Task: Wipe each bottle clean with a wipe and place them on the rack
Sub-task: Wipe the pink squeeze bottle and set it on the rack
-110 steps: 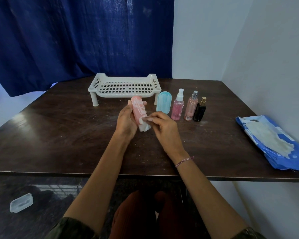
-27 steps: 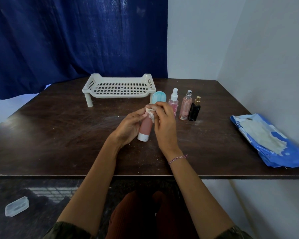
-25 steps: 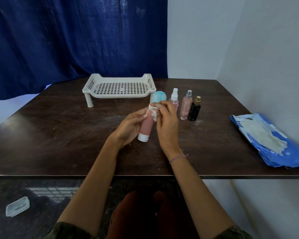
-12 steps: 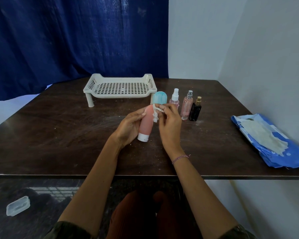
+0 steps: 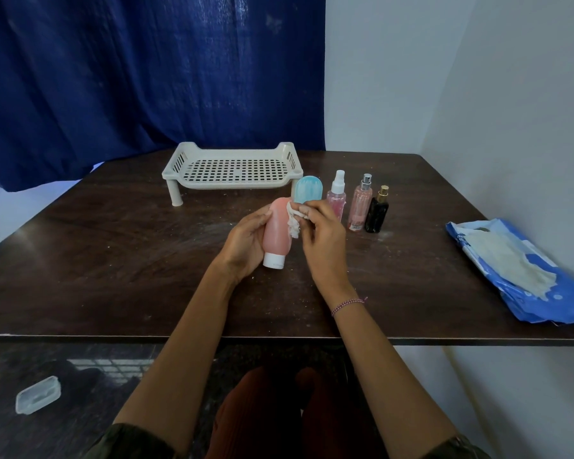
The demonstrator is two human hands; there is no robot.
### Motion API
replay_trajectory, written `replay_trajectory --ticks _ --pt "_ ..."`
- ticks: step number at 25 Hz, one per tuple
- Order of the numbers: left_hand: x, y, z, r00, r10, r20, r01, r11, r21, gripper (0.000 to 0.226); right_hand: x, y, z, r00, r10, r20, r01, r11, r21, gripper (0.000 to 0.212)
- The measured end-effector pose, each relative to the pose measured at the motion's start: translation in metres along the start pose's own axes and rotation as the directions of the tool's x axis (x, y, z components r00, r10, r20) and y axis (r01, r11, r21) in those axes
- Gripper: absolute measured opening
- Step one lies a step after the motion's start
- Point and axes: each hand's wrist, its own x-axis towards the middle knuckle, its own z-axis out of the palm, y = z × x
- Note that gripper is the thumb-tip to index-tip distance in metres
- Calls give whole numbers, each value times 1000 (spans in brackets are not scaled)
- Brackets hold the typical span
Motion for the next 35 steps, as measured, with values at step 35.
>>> replay_trajectory --ticks 35 --pt "-1 9 -5 975 -145 -166 99 961 -259 44 -5 -3 4 986 -106 127 92 989 113 26"
